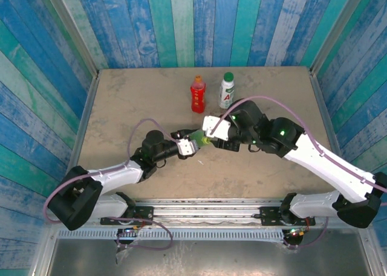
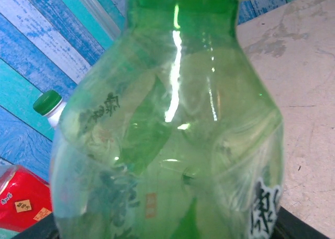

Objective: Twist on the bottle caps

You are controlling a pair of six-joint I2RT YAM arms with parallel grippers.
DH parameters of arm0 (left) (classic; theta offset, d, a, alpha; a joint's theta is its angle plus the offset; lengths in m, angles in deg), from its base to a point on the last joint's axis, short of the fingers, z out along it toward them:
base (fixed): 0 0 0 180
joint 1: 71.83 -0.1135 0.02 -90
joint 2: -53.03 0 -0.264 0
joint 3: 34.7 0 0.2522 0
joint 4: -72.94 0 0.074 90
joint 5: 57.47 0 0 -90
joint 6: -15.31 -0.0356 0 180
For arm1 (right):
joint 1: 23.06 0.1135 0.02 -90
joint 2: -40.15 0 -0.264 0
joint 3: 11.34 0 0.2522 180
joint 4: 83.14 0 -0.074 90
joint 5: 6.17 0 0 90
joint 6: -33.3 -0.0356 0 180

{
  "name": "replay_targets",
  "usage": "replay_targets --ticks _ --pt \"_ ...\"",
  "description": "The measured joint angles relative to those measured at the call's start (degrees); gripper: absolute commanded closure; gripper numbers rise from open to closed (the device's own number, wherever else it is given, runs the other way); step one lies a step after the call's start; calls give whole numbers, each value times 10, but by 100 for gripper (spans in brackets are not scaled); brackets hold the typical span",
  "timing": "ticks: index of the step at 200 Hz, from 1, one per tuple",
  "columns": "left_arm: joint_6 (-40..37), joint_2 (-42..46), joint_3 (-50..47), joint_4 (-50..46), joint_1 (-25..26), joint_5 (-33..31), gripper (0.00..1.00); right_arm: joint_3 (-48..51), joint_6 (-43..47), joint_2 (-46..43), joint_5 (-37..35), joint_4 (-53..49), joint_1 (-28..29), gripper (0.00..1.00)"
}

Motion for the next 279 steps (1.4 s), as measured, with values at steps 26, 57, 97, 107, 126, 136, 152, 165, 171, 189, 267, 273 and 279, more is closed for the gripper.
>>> replay_targets --ticks 26,57,97,107,126,136,152,165,171,189,267,273,279 --pt "-2 7 0 -3 0 9 40 5 120 5 -4 -11 20 42" --pt "-2 12 0 -9 0 13 40 5 181 23 -11 -15 23 49" --pt "-2 13 0 -17 0 15 40 5 195 41 -10 -15 24 63" --pt "-2 13 0 -21 0 15 40 3 191 44 -9 -16 24 67" --pt "-2 13 0 -25 0 15 40 2 187 47 -7 -17 24 75" --pt "-2 13 0 -26 0 15 40 2 183 47 -7 -18 24 80" --pt "-1 13 0 -27 0 15 40 2 172 48 -7 -19 24 83" --pt "0 13 0 -27 0 14 40 2 157 48 -7 -19 24 86" --pt "1 13 0 -27 0 14 40 2 144 48 -7 -17 24 87" --pt "5 13 0 -21 0 2 40 6 67 47 -16 -1 25 96" --pt "17 3 9 -23 -6 -46 40 89 -548 18 -63 132 25 87" --pt "17 3 9 -22 -6 -46 40 89 -562 16 -61 131 24 82" --pt "17 3 9 -21 -5 -46 40 89 -566 14 -59 131 23 76"
